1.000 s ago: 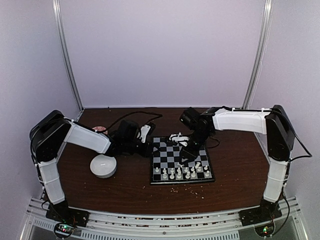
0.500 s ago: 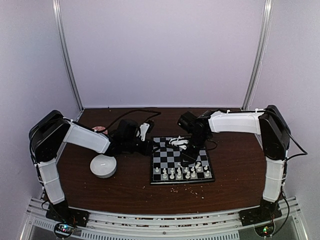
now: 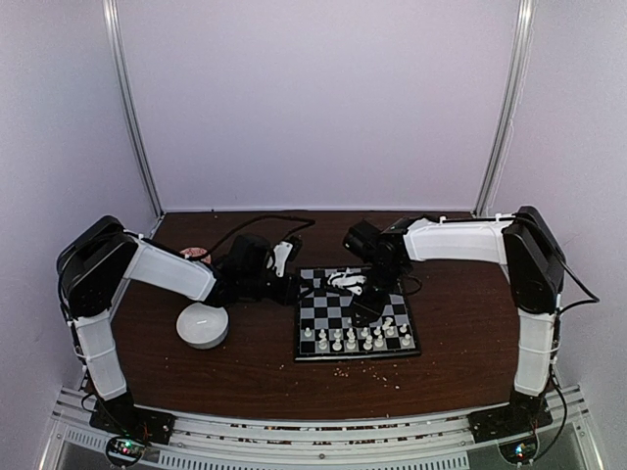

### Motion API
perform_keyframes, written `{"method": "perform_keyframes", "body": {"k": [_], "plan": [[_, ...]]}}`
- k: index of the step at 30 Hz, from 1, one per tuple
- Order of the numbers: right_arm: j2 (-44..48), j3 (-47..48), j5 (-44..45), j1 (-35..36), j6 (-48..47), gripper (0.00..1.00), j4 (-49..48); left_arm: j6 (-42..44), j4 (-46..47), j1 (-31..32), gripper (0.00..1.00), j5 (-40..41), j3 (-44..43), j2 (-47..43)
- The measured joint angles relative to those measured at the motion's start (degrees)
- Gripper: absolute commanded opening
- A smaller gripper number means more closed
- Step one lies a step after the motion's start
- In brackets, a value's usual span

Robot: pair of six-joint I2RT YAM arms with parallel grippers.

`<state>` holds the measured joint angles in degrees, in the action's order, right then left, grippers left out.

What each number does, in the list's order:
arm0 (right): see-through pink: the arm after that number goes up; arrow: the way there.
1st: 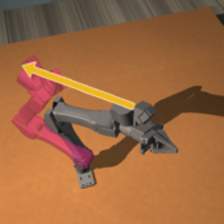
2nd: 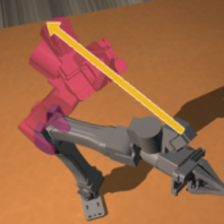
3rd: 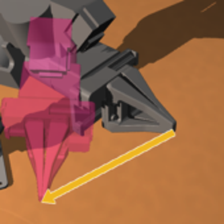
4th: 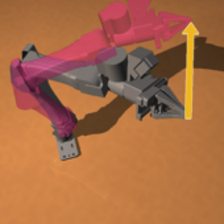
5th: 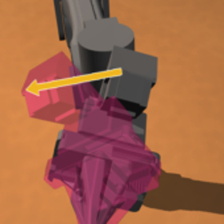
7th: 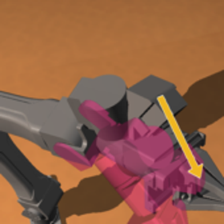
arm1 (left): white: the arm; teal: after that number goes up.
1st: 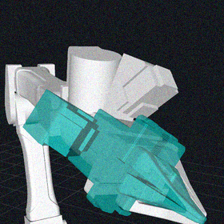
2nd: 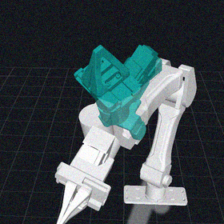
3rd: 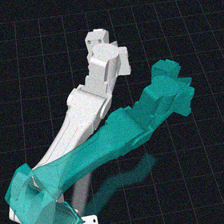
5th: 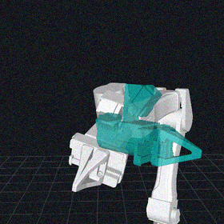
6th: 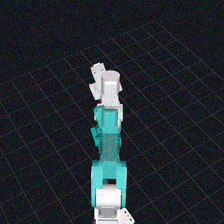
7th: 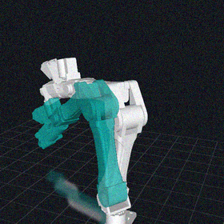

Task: Set up the chess pieces on the board
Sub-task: Pick up the rook from the chessboard, then pass from the right arm to the left

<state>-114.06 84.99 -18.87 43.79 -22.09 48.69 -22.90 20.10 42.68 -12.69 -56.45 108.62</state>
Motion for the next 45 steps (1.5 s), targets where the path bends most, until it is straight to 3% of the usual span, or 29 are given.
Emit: {"method": "perform_keyframes", "body": {"k": [12,29,37,45], "plan": [[-1.6,0.2,2.5,0.1,0.9,0.32,0.0,0.0,0.0,0.0,0.43,0.0,0.1,0.0],[-1.8,0.2,2.6,0.2,-0.5,0.09,-0.4,0.0,0.0,0.0,0.43,0.0,0.1,-0.3],[-1.4,0.2,2.3,-0.5,-0.5,0.07,-0.9,0.0,-0.1,0.0,0.43,-0.4,0.6,-3.1],[6.8,-1.3,-8.1,-6.2,-0.5,0.08,-2.8,-0.9,0.8,-0.7,0.42,-11.2,-2.5,-4.5]]}}
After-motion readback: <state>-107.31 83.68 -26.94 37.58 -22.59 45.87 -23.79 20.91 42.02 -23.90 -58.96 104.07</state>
